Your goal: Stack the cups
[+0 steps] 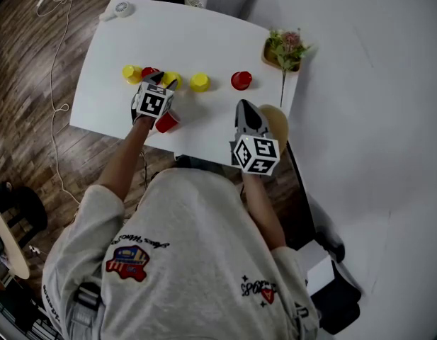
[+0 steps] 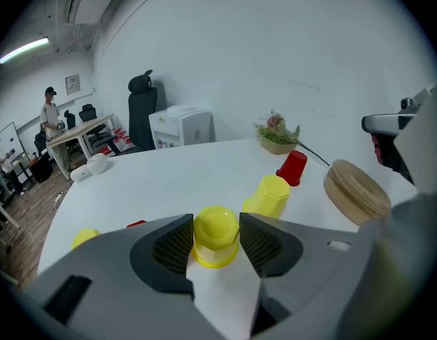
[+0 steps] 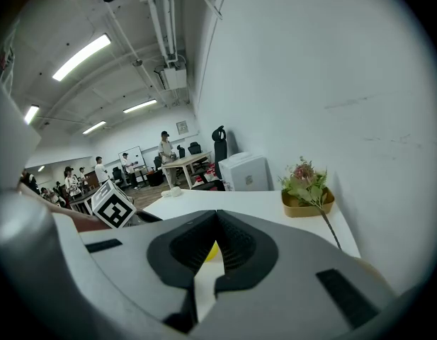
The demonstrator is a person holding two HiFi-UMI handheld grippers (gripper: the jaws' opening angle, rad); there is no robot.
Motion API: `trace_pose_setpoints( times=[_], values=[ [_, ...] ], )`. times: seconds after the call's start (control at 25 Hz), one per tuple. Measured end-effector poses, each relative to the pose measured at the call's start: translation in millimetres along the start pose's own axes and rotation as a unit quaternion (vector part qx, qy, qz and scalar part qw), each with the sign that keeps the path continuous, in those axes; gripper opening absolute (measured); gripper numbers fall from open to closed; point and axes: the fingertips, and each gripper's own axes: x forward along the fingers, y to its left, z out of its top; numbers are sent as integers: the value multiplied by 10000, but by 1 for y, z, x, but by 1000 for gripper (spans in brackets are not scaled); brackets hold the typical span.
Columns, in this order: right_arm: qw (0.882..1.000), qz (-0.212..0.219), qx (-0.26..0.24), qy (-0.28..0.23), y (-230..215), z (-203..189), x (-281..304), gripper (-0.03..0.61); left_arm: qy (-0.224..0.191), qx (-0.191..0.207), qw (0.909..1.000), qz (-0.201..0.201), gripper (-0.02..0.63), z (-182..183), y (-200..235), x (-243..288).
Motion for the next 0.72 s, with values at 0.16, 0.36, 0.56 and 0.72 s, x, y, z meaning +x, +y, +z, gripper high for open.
trace_pose_setpoints(
  times=[0.16, 0.36, 0.56, 0.72],
  values=[
    [10000, -24, 11, 12, -3, -1, 2, 0, 0, -2, 10000, 18, 202, 0, 1, 2],
    [10000, -40, 40, 26, -1, -2, 3, 0, 45, -4, 10000, 57, 204, 0, 2, 1],
    [10000, -41, 76, 17, 4, -1, 4, 0, 108, 26, 9999, 38, 204, -1, 5, 0],
    [9999, -53, 88, -11, 6, 1, 4, 0, 118, 57, 9999, 0, 209, -1, 5, 0]
  ],
)
